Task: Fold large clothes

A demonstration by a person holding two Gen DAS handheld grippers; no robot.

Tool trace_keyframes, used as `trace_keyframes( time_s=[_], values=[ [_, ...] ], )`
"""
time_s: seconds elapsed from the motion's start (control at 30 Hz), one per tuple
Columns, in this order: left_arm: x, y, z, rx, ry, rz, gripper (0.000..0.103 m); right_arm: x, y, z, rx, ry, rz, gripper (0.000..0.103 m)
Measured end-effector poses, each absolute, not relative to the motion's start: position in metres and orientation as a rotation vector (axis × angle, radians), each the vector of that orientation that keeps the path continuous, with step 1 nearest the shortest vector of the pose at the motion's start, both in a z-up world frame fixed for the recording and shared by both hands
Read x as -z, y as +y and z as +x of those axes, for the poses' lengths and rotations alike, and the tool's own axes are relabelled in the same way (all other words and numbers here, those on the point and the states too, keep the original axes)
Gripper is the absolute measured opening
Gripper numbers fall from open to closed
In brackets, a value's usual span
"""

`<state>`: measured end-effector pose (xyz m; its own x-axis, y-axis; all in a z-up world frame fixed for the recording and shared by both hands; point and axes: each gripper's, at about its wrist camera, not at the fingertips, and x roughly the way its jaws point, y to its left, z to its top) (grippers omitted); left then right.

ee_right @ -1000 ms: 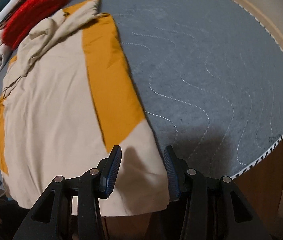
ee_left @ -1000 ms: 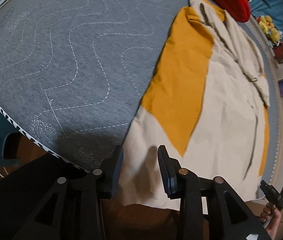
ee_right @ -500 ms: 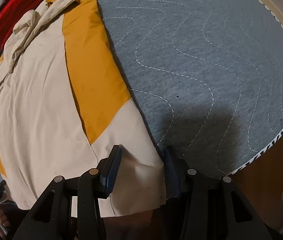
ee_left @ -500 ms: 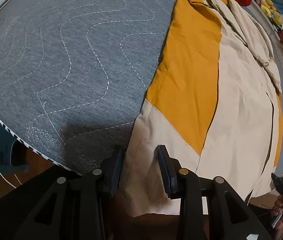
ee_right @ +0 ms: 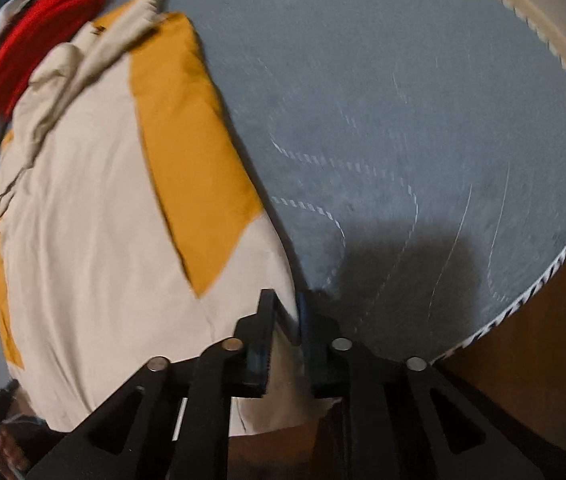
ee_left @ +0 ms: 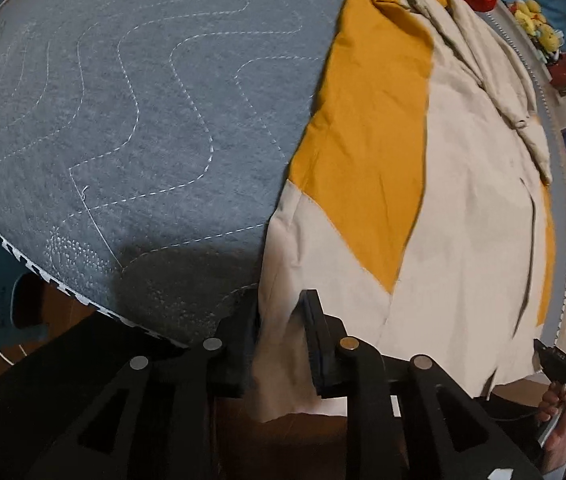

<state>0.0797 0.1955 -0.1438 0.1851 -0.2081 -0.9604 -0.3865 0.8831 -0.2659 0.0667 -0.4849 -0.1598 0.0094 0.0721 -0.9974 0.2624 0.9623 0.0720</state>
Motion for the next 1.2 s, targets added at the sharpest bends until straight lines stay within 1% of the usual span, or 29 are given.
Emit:
trace_keyframes(
  time_s=[0.03,0.1,0.3,0.37,0.43,0.67,0.7,0.77,0.83,0.87,1.03,1.2],
  values=[
    [0.143,0.196,0.079,-0.135,1.395,-0.516,0.021,0.162,-0.484,0.066,0.151,1.563,0.252,0.028],
    [0.143,0.196,0.077,-0.136,1.394,-0.519,0.021,0.164,-0.478,0.066,0.143,1.571,0.219,0.030],
    [0.144,0.186,0.074,-0.130,1.397,-0.445,0.022,0.168,-0.465,0.067,0.128,1.574,0.159,0.030],
    [0.146,0.176,0.082,-0.133,1.398,-0.430,0.022,0.168,-0.459,0.068,0.120,1.569,0.144,0.028],
    [0.146,0.175,0.083,-0.133,1.398,-0.413,0.022,0.167,-0.450,0.067,0.105,1.562,0.132,0.020],
    [0.148,0.165,0.085,-0.130,1.396,-0.357,0.022,0.165,-0.439,0.060,0.061,1.549,0.085,0.011],
    [0.148,0.161,0.088,-0.130,1.396,-0.349,0.021,0.164,-0.438,0.061,0.057,1.543,0.079,0.009],
    [0.149,0.155,0.089,-0.123,1.396,-0.326,0.011,0.161,-0.434,0.060,0.053,1.530,0.074,0.006],
    [0.145,0.151,0.089,-0.114,1.381,-0.308,0.006,0.155,-0.433,0.058,0.048,1.507,0.073,0.005],
    [0.142,0.149,0.089,-0.106,1.369,-0.300,0.004,0.150,-0.432,0.059,0.042,1.487,0.076,0.004],
    [0.107,0.139,0.082,-0.041,1.268,-0.291,0.002,0.117,-0.432,0.058,0.000,1.380,0.114,0.003],
    [0.051,0.134,0.074,0.065,1.140,-0.286,0.002,0.054,-0.433,0.053,-0.101,1.227,0.185,0.003]
  ],
)
